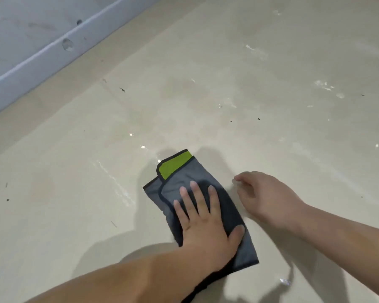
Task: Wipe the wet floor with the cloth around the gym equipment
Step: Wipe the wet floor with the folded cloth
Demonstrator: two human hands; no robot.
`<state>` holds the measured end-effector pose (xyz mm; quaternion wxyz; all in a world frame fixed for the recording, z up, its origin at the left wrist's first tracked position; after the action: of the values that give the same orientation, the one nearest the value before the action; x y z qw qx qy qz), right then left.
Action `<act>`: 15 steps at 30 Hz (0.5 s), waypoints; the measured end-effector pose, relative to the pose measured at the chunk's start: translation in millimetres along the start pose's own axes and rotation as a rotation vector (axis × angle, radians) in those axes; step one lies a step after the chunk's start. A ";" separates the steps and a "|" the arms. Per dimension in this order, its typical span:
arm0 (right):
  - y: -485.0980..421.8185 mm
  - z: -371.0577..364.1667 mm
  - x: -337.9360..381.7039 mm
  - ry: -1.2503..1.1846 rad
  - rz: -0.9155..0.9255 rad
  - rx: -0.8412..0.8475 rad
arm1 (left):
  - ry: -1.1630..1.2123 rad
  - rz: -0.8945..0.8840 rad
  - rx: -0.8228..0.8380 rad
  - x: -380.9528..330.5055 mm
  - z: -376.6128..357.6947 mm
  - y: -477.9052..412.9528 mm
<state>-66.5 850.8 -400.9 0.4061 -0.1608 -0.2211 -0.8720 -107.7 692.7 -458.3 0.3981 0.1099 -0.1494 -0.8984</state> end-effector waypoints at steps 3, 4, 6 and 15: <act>-19.0 -10.5 10.0 -0.002 -0.011 -0.096 | -0.012 -0.227 -0.119 9.3 -3.3 -25.8; -25.7 -11.5 15.8 -0.015 -0.022 -0.149 | -0.011 -0.346 -0.163 17.6 1.3 -42.1; -39.8 -13.2 31.3 -0.044 -0.038 -0.249 | -0.015 -0.552 -0.265 44.6 16.9 -81.3; -73.0 -43.8 105.1 0.045 -0.037 -0.091 | 0.024 -0.096 -0.475 174.9 43.5 -132.0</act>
<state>-192.7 803.0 -408.4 0.3869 -0.1552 -0.1748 -0.8920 -326.9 654.0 -478.5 0.3715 0.0308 0.0764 -0.9248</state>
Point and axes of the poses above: each hand's wrist, its own y-axis away from the middle knuckle, its own z-axis out of the back of the hand, x = y × z, the point moved 4 cm from there along -y, towards the middle knuckle, and after that the axes turned 15 degrees about -x, right-handed, at the moved point
